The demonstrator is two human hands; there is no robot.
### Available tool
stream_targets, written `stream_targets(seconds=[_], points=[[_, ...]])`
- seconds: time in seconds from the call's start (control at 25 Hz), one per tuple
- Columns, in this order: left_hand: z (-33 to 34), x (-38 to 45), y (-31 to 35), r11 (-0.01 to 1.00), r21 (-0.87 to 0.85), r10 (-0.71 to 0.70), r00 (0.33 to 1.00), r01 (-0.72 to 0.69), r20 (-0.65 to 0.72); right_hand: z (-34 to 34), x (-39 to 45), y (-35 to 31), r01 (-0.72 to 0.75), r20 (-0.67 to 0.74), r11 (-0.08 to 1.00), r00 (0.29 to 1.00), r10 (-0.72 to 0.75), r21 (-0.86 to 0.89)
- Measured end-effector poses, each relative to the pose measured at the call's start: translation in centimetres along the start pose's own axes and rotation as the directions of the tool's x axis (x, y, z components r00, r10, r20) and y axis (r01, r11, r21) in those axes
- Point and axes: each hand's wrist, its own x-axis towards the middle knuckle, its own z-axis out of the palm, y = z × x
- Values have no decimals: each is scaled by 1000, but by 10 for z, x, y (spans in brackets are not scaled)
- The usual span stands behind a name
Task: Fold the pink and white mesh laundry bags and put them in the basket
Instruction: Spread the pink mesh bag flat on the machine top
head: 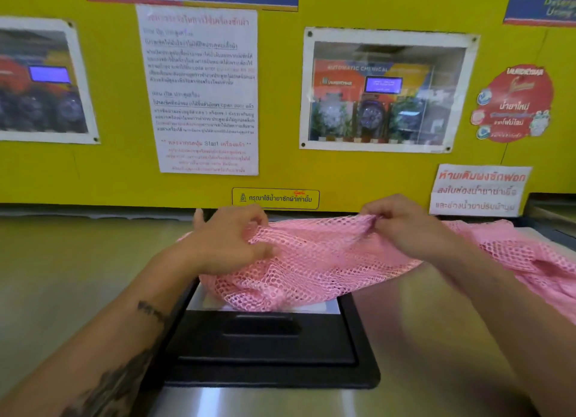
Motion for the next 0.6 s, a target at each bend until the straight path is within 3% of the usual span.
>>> stream_targets(seconds=[0.12, 0.24, 0.32, 0.4, 0.48, 0.52, 0.6], points=[[-12, -14, 16, 994, -105, 40, 992, -27, 121, -36, -34, -2, -67, 322, 988, 946, 20, 137], [-10, -21, 27, 964, 214, 154, 988, -156, 26, -52, -64, 9, -80, 616, 997, 785, 67, -5], [-7, -23, 33, 871, 427, 291, 956, -244, -47, -64, -72, 8, -124, 705, 991, 706, 57, 44], [-10, -26, 34, 791, 502, 445, 892, -350, -79, -74, -67, -1, -194, 633, 971, 771, 63, 139], [-11, -34, 28, 725, 545, 546, 833, -421, -83, -62, -49, -8, -143, 399, 985, 912, 93, 96], [-13, -44, 29, 719, 545, 552, 831, -432, -69, -48, -36, -10, -107, 306, 994, 947, 94, 24], [-10, -69, 34, 754, 511, 471, 882, -413, 18, -13, -8, -8, -78, 271, 989, 956, 109, -122]])
